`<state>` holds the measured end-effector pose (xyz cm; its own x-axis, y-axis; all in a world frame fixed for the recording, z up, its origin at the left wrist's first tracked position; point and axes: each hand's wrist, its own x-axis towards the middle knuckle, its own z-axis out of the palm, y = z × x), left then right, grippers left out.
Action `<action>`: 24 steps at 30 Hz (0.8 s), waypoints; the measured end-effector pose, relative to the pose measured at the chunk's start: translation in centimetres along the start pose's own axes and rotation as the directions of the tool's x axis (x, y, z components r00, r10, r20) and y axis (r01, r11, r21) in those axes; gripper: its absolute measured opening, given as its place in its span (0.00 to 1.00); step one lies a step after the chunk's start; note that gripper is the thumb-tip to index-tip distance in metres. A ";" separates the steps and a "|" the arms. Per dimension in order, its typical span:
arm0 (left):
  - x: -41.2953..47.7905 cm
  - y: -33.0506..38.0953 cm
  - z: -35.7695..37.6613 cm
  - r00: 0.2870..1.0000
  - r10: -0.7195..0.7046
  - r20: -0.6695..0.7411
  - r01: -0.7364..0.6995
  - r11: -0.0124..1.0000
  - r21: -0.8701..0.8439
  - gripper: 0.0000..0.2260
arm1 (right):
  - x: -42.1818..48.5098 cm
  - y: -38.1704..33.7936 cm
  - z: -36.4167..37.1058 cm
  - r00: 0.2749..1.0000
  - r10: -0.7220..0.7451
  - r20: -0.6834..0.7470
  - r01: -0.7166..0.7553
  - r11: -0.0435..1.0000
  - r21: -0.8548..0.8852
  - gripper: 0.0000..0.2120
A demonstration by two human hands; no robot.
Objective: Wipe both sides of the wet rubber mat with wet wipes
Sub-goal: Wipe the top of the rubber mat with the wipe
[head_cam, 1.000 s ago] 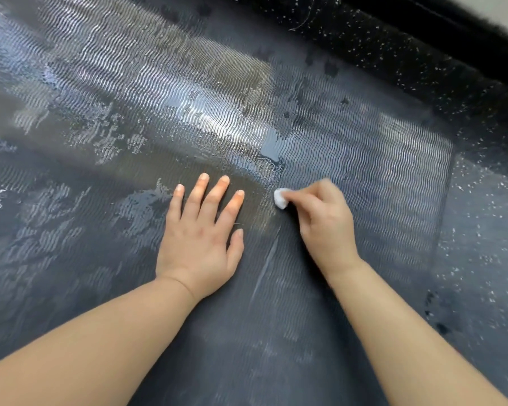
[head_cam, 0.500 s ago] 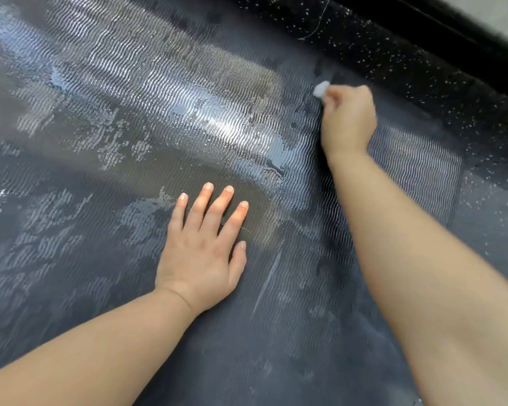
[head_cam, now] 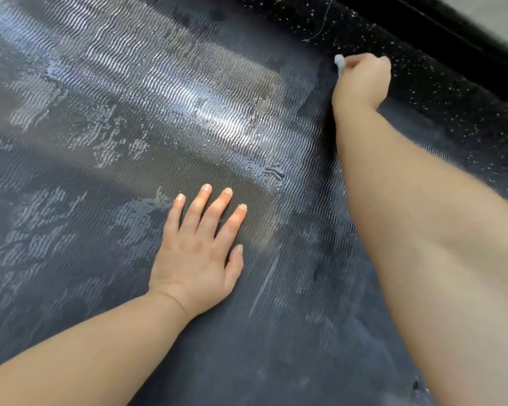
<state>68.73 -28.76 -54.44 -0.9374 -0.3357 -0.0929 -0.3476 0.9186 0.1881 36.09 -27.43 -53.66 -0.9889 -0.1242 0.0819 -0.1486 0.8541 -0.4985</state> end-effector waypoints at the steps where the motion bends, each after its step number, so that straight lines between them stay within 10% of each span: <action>1: 0.0 0.0 0.0 1.000 0.001 -0.007 -0.001 1.000 -0.001 0.25 | -0.2 -0.3 0.4 0.999 0.036 -0.027 -0.036 0.999 0.013 0.07; 5: 0.0 -0.1 0.2 1.000 0.000 -0.029 0.000 1.000 -0.001 0.25 | -6.2 -0.6 0.3 0.966 -0.249 0.067 0.252 0.967 -0.041 0.11; 13: -0.1 0.0 0.3 1.000 -0.004 -0.027 0.004 1.000 -0.007 0.25 | -16.7 3.1 -3.9 0.604 -0.746 0.282 0.716 0.663 0.220 0.07; 18: -0.2 0.0 0.4 0.998 -0.026 -0.060 0.023 0.998 -0.056 0.25 | -8.5 1.2 -1.0 0.871 -0.456 0.183 0.451 0.890 0.072 0.12; 24: -0.4 -0.2 0.3 0.987 -0.094 -0.130 0.060 0.968 -0.242 0.24 | -13.5 1.2 -0.6 0.899 -0.390 0.199 0.363 0.918 0.161 0.10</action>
<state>69.20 -28.73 -54.76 -0.8955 -0.4447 0.0178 -0.3983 0.8187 0.4136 49.26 -24.43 -54.86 -0.8325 -0.5455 0.0964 -0.4965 0.6576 -0.5666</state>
